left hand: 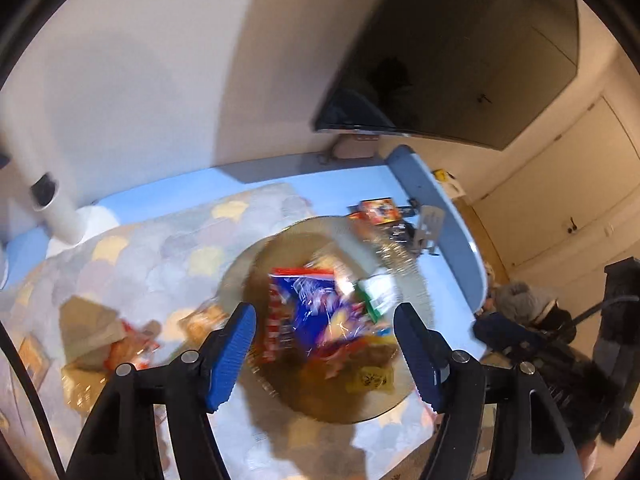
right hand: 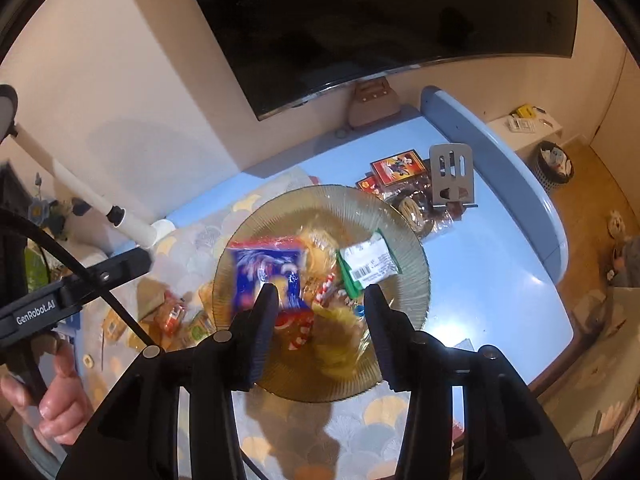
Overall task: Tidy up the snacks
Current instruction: 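Drop both bags into the glass bowl by opening both tools, then grasp the brown bread loaf with the right tool while the left grasps the puffed-cracker box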
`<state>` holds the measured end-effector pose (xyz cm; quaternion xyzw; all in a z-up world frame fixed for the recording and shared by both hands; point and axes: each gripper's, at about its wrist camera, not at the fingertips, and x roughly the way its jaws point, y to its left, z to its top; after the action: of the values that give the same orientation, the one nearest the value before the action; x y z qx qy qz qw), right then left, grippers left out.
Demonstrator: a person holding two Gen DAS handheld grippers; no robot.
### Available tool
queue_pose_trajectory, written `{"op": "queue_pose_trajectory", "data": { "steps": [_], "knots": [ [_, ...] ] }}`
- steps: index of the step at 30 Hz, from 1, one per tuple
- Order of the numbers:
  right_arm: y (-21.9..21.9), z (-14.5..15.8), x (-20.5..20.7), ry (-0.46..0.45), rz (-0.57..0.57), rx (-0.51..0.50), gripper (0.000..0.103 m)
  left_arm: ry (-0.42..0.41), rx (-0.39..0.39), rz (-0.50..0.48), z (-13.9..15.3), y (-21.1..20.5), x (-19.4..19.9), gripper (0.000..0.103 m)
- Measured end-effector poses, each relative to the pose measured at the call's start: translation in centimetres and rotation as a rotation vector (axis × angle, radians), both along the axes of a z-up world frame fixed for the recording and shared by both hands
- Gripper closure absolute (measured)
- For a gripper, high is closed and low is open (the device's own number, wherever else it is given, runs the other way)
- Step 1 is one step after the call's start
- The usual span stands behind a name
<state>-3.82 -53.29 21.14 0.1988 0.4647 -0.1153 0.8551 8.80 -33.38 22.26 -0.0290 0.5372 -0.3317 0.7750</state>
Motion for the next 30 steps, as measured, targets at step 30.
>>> {"op": "queue_pose_trajectory", "data": {
  "steps": [30],
  "knots": [
    [24.2,-3.4,9.6,0.062,0.561,0.022,0.048,0.033,0.095,0.674,-3.5,37.3,0.5,0.029]
  ]
}}
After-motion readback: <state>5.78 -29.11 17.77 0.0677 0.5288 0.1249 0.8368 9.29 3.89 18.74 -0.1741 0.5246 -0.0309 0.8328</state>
